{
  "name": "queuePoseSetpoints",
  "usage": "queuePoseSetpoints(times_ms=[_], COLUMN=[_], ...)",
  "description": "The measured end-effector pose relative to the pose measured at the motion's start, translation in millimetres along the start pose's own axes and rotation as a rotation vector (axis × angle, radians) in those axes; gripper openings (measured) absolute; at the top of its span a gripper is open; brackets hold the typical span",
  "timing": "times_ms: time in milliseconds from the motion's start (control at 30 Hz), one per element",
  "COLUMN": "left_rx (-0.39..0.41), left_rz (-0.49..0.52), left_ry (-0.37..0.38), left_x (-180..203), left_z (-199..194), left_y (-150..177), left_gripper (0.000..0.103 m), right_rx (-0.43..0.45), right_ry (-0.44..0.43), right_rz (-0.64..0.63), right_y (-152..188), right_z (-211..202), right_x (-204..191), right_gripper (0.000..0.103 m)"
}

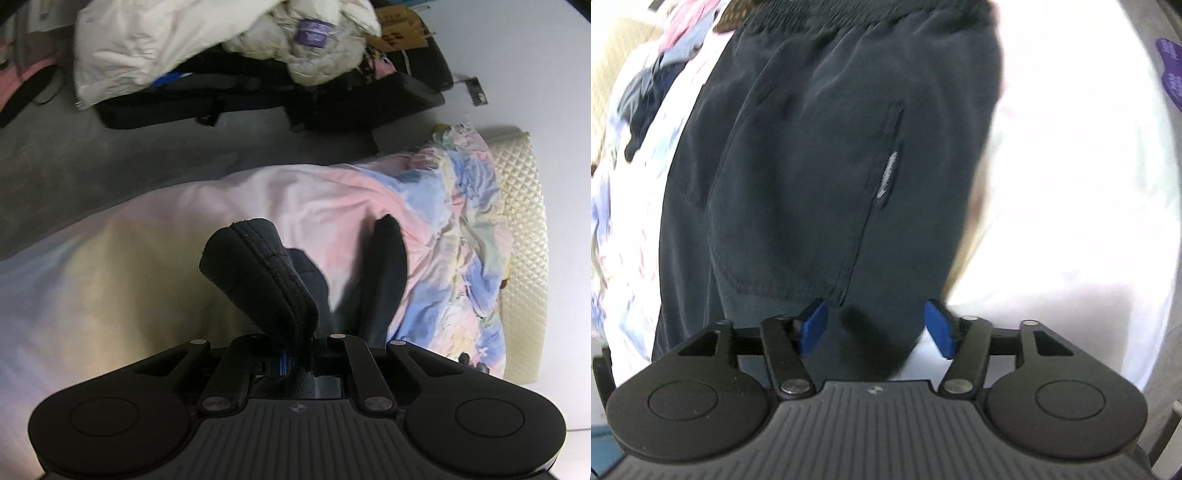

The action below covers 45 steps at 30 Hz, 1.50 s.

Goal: Fold clothes

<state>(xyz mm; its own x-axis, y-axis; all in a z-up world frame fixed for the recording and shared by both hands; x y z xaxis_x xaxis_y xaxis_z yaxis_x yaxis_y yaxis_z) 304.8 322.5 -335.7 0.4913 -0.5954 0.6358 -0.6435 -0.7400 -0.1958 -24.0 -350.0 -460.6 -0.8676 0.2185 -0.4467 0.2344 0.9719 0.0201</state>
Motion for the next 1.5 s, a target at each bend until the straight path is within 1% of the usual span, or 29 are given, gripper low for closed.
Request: queuePoseSetpoints(times_ms=[33, 100, 167, 200, 333, 433, 533, 567, 600, 633, 667, 700, 767, 867, 933, 967, 1000, 1100, 1167, 1233, 1267, 1300, 1333, 1367, 1433, 1500], left_rx=[-0.002, -0.010, -0.019, -0.018, -0.006, 0.004, 0.016, 0.020, 0.025, 0.030, 0.035, 0.038, 0.044, 0.042, 0.043, 0.045, 0.043, 0.034, 0.038, 0.034, 0.038, 0.042, 0.046, 0.050, 0.056, 0.061], left_rz=[-0.021, -0.072, -0.124, -0.131, -0.106, -0.097, -0.088, -0.085, -0.082, -0.080, -0.076, -0.066, -0.058, -0.098, -0.121, -0.133, -0.145, -0.194, -0.246, -0.286, -0.297, -0.303, -0.309, -0.314, -0.328, -0.341], left_ry=[-0.003, -0.018, -0.033, -0.040, -0.077, -0.099, -0.118, -0.119, -0.120, -0.121, -0.122, -0.123, -0.131, -0.137, -0.158, -0.165, -0.170, -0.168, -0.154, -0.141, -0.138, -0.139, -0.140, -0.138, -0.123, -0.110], left_x=[-10.1, -29.2, -47.3, -53.1, -61.7, -61.6, -54.7, -52.0, -49.3, -46.6, -44.4, -43.9, -46.0, -57.4, -69.5, -76.1, -83.7, -108.5, -123.8, -136.2, -140.9, -144.8, -148.2, -149.7, -151.5, -153.3], left_z=[-5.5, -10.5, -14.3, -16.9, -25.9, -32.9, -36.6, -37.5, -38.5, -39.4, -40.5, -42.1, -45.3, -53.1, -61.2, -64.9, -67.3, -71.7, -74.5, -77.2, -79.9, -83.1, -86.4, -90.1, -96.0, -100.7], left_y=[5.2, 14.0, 22.2, 25.3, 31.3, 32.4, 33.1, 33.1, 33.1, 33.2, 33.4, 34.4, 38.6, 50.6, 61.4, 67.1, 73.6, 95.1, 107.0, 117.5, 121.2, 124.6, 127.7, 129.3, 131.5, 132.7], left_gripper=[0.011, 0.012, 0.012, 0.012, 0.012, 0.012, 0.012, 0.012, 0.012, 0.012, 0.012, 0.011, 0.011, 0.011, 0.011, 0.011, 0.011, 0.013, 0.015, 0.020, 0.021, 0.025, 0.029, 0.030, 0.044, 0.050], right_rx=[0.015, 0.050, 0.085, 0.103, 0.174, 0.205, 0.215, 0.213, 0.213, 0.219, 0.227, 0.239, 0.248, 0.263, 0.276, 0.287, 0.299, 0.296, 0.273, 0.239, 0.222, 0.212, 0.205, 0.200, 0.181, 0.169], right_ry=[0.000, -0.008, -0.018, -0.022, -0.038, -0.053, -0.071, -0.073, -0.072, -0.078, -0.084, -0.109, -0.163, -0.247, -0.303, -0.309, -0.312, -0.248, -0.170, -0.086, -0.063, -0.052, -0.052, -0.053, -0.056, -0.048], right_rz=[0.007, 0.014, 0.021, 0.024, 0.010, 0.040, 0.094, 0.107, 0.109, 0.100, 0.089, 0.079, 0.063, 0.011, 0.002, -0.004, -0.010, -0.011, -0.024, -0.046, -0.055, -0.063, -0.070, -0.076, -0.101, -0.131], right_y=[-5.1, -22.8, -41.0, -50.1, -89.4, -109.0, -133.2, -138.6, -142.7, -146.7, -150.7, -155.0, -161.6, -174.5, -189.0, -196.0, -202.8, -221.2, -225.0, -217.7, -213.9, -209.8, -205.0, -200.1, -192.1, -185.8], right_z=[-4.5, -7.7, -10.6, -12.0, -8.9, -0.1, 11.2, 12.9, 14.3, 11.9, 8.9, 4.0, -9.9, -37.5, -57.6, -65.4, -72.8, -67.3, -50.4, -36.6, -31.1, -27.8, -26.9, -26.3, -26.7, -30.6], right_x=[4.1, 10.2, 16.2, 19.2, 19.2, 20.8, 13.5, 10.7, 4.1, -3.1, -10.3, -21.2, -40.8, -76.2, -90.0, -88.7, -86.5, -57.9, -33.4, -3.9, 5.2, 12.1, 15.7, 18.9, 17.0, 13.4], right_gripper=[0.063, 0.069, 0.069, 0.069, 0.069, 0.067, 0.051, 0.039, 0.031, 0.028, 0.021, 0.016, 0.014, 0.012, 0.010, 0.006, 0.006, 0.006, 0.006, 0.007, 0.010, 0.015, 0.017, 0.021, 0.024, 0.028])
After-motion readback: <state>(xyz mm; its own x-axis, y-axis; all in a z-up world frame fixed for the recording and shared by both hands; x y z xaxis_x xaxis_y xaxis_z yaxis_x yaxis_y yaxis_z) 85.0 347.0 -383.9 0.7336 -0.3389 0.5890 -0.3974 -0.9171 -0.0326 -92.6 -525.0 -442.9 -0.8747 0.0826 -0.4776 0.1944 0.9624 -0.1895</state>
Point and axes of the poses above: each gripper's, at about its wrist camera, not at the fingertips, and z roughly the way its jaws point, x to its right, y to its underside, the point moved 10 cm from there along z, roughly the way its jaws point, and after that the axes turned 11 degrees about z, right-handed, at the moved point
